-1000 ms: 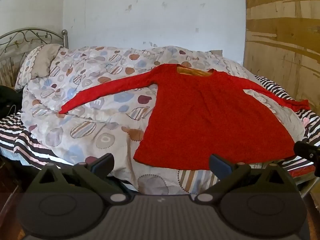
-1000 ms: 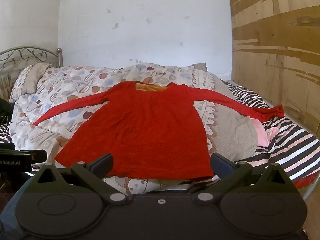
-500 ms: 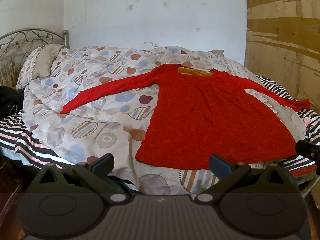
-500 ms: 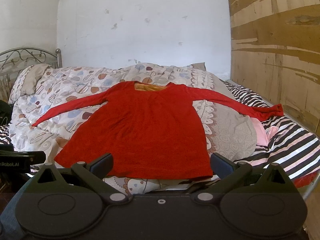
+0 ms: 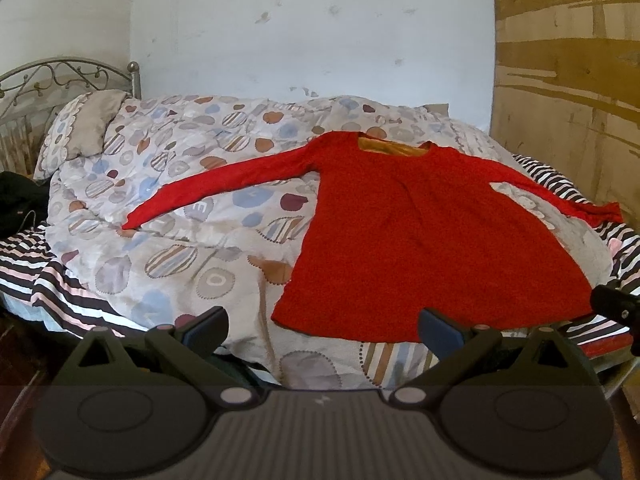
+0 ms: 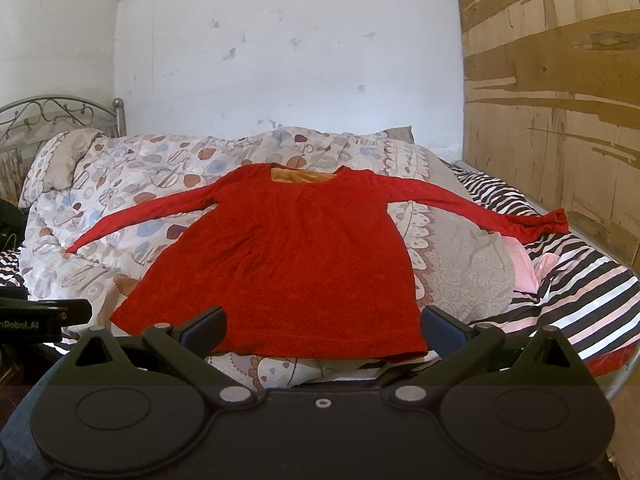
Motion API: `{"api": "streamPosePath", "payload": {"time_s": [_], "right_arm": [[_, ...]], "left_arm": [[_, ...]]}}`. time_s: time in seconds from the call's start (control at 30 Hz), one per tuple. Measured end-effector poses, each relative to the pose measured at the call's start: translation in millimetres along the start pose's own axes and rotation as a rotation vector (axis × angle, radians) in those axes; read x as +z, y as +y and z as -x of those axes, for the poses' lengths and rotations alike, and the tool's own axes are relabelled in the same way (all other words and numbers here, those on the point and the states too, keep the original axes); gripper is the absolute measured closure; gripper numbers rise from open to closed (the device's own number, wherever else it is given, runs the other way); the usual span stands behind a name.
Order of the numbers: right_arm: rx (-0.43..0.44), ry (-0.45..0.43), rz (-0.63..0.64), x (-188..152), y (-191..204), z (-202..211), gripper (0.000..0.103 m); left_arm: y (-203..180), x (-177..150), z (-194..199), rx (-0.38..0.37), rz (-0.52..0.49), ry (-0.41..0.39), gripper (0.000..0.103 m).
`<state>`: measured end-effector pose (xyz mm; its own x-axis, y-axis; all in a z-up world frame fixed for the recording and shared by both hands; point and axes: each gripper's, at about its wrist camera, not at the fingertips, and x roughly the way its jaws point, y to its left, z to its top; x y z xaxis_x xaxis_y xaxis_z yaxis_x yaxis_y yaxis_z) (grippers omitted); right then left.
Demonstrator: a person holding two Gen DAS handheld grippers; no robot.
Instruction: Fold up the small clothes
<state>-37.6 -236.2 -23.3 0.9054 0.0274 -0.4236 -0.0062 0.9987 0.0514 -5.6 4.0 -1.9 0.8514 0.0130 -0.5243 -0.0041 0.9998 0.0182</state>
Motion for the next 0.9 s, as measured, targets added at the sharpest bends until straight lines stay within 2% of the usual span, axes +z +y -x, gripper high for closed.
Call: {"api": "streamPosePath", "payload": {"time_s": [0.9], "right_arm": [[0.001,0.011,0.006,-1.3,0.4,0.3,0.000]], "left_arm": [[-0.9,0.7,1.8,0.001,0.003,0.000,0.000]]}}
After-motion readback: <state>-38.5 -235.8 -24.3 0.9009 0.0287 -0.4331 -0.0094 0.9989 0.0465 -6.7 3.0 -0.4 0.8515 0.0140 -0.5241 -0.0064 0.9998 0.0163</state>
